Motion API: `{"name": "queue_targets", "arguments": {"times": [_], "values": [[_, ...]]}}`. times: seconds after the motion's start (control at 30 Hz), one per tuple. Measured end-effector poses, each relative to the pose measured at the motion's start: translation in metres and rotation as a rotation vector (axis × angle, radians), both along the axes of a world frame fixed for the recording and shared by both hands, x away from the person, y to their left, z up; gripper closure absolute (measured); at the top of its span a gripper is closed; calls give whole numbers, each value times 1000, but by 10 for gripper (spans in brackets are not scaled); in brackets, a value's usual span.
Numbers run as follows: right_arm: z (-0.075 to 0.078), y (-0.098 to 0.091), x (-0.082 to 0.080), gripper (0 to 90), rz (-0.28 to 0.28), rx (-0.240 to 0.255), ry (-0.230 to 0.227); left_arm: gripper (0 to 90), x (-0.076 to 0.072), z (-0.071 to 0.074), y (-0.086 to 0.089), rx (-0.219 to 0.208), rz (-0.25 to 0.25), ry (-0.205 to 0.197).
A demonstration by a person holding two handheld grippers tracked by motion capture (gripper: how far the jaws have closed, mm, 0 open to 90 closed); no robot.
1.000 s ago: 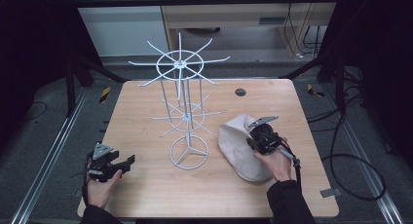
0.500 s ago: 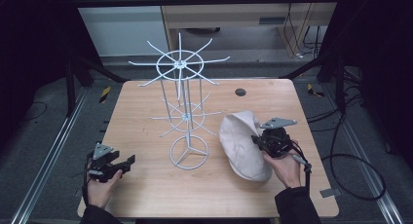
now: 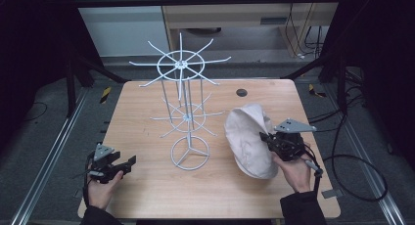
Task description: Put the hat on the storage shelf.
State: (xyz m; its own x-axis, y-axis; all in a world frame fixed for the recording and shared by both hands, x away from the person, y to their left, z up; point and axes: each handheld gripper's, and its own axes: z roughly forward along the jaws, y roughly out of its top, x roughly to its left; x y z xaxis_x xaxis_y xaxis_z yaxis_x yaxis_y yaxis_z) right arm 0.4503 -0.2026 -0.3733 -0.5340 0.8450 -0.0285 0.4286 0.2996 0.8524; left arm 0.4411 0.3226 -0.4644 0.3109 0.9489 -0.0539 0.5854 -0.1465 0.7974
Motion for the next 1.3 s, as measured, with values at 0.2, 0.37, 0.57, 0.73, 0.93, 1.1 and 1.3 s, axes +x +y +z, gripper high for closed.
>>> {"name": "queue_targets", "arguments": {"times": [0.2, 0.37, 0.57, 0.73, 0.93, 1.1, 1.3], "values": [[10, -6, -8, 885, -4, 19, -59, 319, 0, 0, 0, 0, -1, -2], [18, -7, -14, 885, -3, 40, -101, 319, 0, 0, -1, 0, -3, -1], [23, -8, -17, 885, -12, 70, -141, 319, 0, -1, -2, 5, -5, -1], [29, -12, -20, 885, -24, 96, -171, 319, 0, -1, -2, 5, -7, 1], [37, -18, -24, 885, -37, 129, -223, 319, 0, -1, -3, 7, -9, 0], [43, -21, -26, 885, -38, 146, -252, 318, 0, -1, -2, 7, -7, 2], [50, -20, -29, 885, -38, 155, -287, 317, 0, 0, -2, 5, -2, 0]]}}
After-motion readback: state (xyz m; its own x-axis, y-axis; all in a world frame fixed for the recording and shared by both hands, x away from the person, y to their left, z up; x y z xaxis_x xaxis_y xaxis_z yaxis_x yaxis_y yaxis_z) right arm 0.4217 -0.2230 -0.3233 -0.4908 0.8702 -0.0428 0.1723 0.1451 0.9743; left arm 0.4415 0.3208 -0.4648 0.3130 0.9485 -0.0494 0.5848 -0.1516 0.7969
